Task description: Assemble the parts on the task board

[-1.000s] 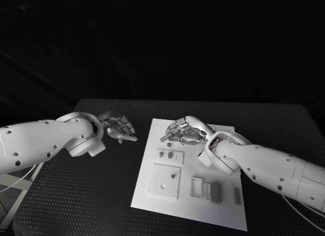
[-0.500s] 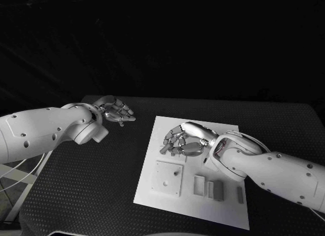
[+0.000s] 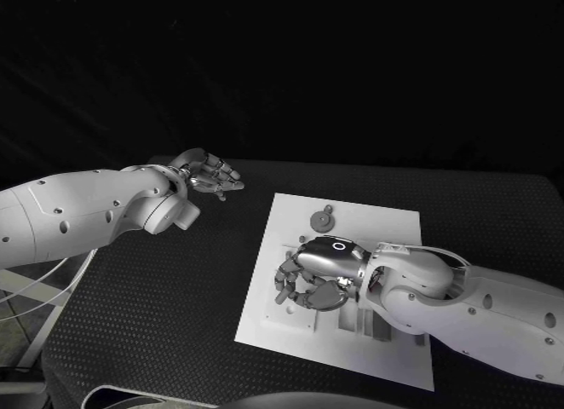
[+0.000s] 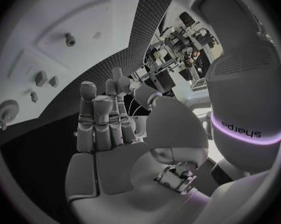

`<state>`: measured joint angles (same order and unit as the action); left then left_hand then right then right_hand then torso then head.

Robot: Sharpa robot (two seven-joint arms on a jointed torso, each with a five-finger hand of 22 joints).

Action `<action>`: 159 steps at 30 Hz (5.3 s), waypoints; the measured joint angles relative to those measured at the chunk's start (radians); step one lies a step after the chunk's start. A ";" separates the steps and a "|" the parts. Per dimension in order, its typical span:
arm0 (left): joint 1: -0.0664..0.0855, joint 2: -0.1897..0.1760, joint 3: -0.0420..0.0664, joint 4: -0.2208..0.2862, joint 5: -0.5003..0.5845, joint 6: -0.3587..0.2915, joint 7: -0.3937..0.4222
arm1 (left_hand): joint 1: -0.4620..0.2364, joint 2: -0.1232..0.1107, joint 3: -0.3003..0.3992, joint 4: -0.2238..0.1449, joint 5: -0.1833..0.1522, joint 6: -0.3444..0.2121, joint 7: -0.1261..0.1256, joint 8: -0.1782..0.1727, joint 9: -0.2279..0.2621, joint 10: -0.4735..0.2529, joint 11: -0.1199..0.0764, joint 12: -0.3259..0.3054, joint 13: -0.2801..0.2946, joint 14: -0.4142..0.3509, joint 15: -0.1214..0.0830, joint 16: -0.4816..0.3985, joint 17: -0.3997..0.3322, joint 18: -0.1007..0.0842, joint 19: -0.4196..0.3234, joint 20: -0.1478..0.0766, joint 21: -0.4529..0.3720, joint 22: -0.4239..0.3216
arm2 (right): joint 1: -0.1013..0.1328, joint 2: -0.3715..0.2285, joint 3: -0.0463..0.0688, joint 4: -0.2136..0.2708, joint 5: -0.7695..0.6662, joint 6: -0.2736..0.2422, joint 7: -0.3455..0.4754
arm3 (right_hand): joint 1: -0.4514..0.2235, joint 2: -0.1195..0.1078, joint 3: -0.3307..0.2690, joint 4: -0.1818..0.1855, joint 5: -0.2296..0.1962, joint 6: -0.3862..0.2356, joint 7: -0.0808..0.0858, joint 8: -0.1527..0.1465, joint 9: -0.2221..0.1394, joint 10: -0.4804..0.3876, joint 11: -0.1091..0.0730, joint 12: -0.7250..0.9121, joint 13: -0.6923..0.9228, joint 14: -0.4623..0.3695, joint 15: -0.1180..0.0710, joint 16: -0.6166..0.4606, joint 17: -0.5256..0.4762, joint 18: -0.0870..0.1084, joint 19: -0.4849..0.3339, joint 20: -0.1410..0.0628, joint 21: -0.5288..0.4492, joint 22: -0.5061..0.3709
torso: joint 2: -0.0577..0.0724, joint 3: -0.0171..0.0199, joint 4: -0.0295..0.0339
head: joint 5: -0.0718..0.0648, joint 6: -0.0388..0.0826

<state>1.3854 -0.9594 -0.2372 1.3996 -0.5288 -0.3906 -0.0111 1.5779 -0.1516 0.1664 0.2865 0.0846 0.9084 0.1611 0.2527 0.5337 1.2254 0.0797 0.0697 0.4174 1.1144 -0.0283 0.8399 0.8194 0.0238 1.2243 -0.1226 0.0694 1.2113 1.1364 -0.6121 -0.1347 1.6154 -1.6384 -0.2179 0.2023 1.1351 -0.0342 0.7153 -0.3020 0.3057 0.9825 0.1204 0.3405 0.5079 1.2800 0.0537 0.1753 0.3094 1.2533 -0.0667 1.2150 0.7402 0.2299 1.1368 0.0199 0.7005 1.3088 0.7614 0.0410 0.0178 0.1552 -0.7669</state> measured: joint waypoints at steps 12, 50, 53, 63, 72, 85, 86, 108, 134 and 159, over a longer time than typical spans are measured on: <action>0.000 0.004 0.000 -0.002 0.032 -0.007 0.030 | -0.014 -0.005 -0.002 0.002 0.000 0.000 0.000 0.000 -0.002 0.000 0.000 0.000 0.000 0.000 0.000 -0.004 -0.002 -0.001 0.000 0.000 0.000 -0.002 | 0.000 0.023 -0.027 -0.004 -0.151 0.019 -0.047 | 0.005 -0.005 0.006 0.006 -0.001 0.000 0.000 0.000 0.000 0.028 -0.014 0.007 0.004 0.000 -0.002 0.000 0.000 0.003 0.001 0.001 0.000 0.000 | 0.001 -0.0007 0.0025 | 0.004 -0.011; 0.000 0.012 0.000 -0.002 0.058 -0.006 0.043 | -0.027 -0.002 -0.002 0.002 -0.004 -0.004 -0.002 0.000 -0.007 -0.003 0.003 0.000 -0.001 -0.003 0.004 -0.004 -0.004 -0.008 -0.002 -0.002 0.000 -0.006 | 0.000 0.065 -0.056 -0.055 -0.239 0.067 -0.121 | 0.006 -0.013 0.008 0.008 0.000 0.000 0.000 0.000 0.000 0.028 -0.015 0.007 0.007 0.009 -0.007 0.000 -0.002 0.003 0.006 0.000 0.000 0.000 | 0.001 0.0006 0.0029 | 0.003 -0.016; 0.000 0.012 0.000 -0.002 0.058 -0.006 0.043 | -0.027 -0.002 -0.002 0.002 -0.004 -0.001 0.001 0.000 -0.008 -0.003 0.003 0.000 -0.001 -0.003 0.004 -0.004 -0.004 -0.008 -0.002 -0.002 0.000 -0.006 | 0.000 0.067 -0.058 -0.057 -0.237 0.068 -0.120 | 0.006 -0.013 0.009 0.009 0.000 0.000 0.000 0.000 0.000 0.028 -0.015 0.007 0.007 0.010 -0.007 0.000 -0.002 0.003 0.006 0.000 0.000 0.000 | 0.001 0.0005 0.0029 | 0.004 -0.016; 0.000 0.012 0.000 -0.003 0.059 -0.006 0.043 | -0.027 -0.002 -0.002 0.002 -0.004 -0.001 0.001 0.000 -0.008 -0.003 0.003 0.000 -0.001 -0.003 0.004 -0.004 -0.004 -0.008 -0.002 -0.002 0.000 -0.006 | -0.001 0.068 -0.063 -0.055 -0.227 0.074 -0.117 | 0.002 -0.019 0.012 0.012 -0.001 0.000 0.000 0.000 0.000 0.028 -0.015 0.007 0.007 0.011 -0.006 0.000 -0.002 0.003 0.006 0.000 0.000 0.000 | 0.001 0.0009 0.0026 | 0.007 -0.023; 0.000 0.013 0.000 -0.004 0.059 -0.006 0.042 | -0.027 -0.002 -0.002 0.002 -0.004 -0.001 0.001 0.000 -0.009 -0.003 0.003 0.000 -0.001 -0.003 0.004 -0.004 -0.005 -0.008 -0.002 -0.002 0.000 -0.007 | -0.001 0.069 -0.064 -0.056 -0.222 0.075 -0.115 | 0.000 -0.021 0.014 0.009 -0.002 0.000 0.000 0.000 0.000 0.028 -0.015 0.007 0.007 0.011 -0.006 0.000 -0.002 0.003 0.007 0.000 0.000 0.000 | 0.001 0.0010 0.0024 | 0.007 -0.025; 0.000 0.014 0.000 -0.005 0.059 -0.006 0.041 | -0.030 0.001 -0.002 0.002 -0.004 -0.002 0.000 0.000 -0.009 -0.005 0.006 0.000 0.000 -0.003 0.004 -0.004 -0.005 -0.008 -0.002 -0.002 0.000 -0.007 | -0.007 0.082 -0.064 -0.070 -0.218 0.074 -0.108 | 0.001 -0.020 0.014 0.009 0.000 0.000 0.000 0.000 0.000 0.028 -0.015 0.008 0.008 0.013 -0.004 -0.004 -0.002 0.004 0.008 0.002 0.000 0.000 | 0.001 0.0008 0.0026 | 0.007 -0.025; 0.000 0.014 0.000 -0.005 0.059 -0.006 0.041 | -0.030 0.001 -0.002 0.002 -0.004 -0.002 0.000 0.000 -0.009 -0.005 0.006 0.000 0.000 -0.003 0.004 -0.004 -0.005 -0.008 -0.002 -0.002 0.000 -0.007 | -0.007 0.082 -0.065 -0.069 -0.218 0.075 -0.108 | 0.001 -0.020 0.014 0.008 0.000 0.000 0.000 0.000 0.000 0.028 -0.015 0.008 0.009 0.013 -0.004 -0.004 -0.002 0.004 0.008 0.002 0.000 0.000 | 0.001 0.0007 0.0029 | 0.007 -0.025; 0.000 0.014 0.000 -0.006 0.060 -0.005 0.035 | -0.034 -0.003 -0.002 0.002 -0.004 -0.003 -0.001 0.000 -0.011 -0.005 0.005 0.000 -0.001 -0.003 0.004 -0.004 -0.005 -0.008 -0.002 -0.002 0.000 -0.008 | -0.009 0.077 -0.067 -0.066 -0.211 0.076 -0.107 | 0.003 -0.019 0.012 0.007 0.000 0.000 0.000 0.000 0.000 0.028 -0.015 0.004 0.009 0.014 -0.002 -0.004 -0.002 0.004 0.008 0.002 0.000 0.000 | 0.001 0.0005 0.0025 | 0.001 -0.025; 0.000 0.014 0.000 -0.006 0.063 -0.002 0.032 | -0.034 -0.003 -0.002 0.002 -0.004 -0.005 -0.002 0.000 -0.012 -0.007 0.001 0.000 -0.001 -0.004 0.004 -0.004 -0.005 -0.009 -0.002 -0.002 0.000 -0.009 | -0.014 0.091 -0.073 -0.096 -0.194 0.075 -0.098 | 0.003 -0.019 0.015 0.009 0.000 0.000 0.000 0.000 0.000 0.028 -0.015 0.004 0.010 0.013 -0.001 -0.004 -0.002 0.004 0.008 0.002 0.000 0.000 | 0.001 0.0000 0.0031 | 0.002 -0.024; 0.000 0.012 0.000 -0.005 0.068 0.003 0.029 | -0.038 0.000 -0.002 0.002 -0.004 -0.002 0.001 0.000 -0.013 -0.010 0.004 0.000 -0.002 -0.004 0.004 -0.004 -0.006 -0.009 -0.006 0.001 0.000 -0.010 | -0.015 0.085 -0.078 -0.111 -0.168 0.051 -0.099 | 0.010 -0.056 0.013 0.008 0.000 -0.026 0.024 -0.027 0.016 0.013 -0.007 -0.024 0.011 0.004 0.001 -0.017 -0.003 0.012 0.001 0.001 -0.008 0.000 | 0.001 0.0005 0.0020 | -0.001 -0.024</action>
<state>1.3854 -0.9477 -0.2374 1.3943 -0.4608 -0.3876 0.0184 1.5404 -0.1512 0.1640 0.2889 0.0804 0.9068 0.1618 0.2526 0.5212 1.2150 0.0837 0.0697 0.4158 1.1109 -0.0246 0.8362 0.8135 0.0151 1.2187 -0.1211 0.0693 1.2013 1.1218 -0.5267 -0.2130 1.5045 -1.8068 -0.1667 0.1029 1.1452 -0.0898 0.7287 -0.2936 0.3059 0.9566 0.1445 0.3132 0.5237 1.2935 0.0465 0.1515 0.3207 1.2574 -0.0661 1.1984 0.7376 0.2417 1.1375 0.0211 0.6922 1.3088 0.7625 0.0415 0.0198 0.1541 -0.7906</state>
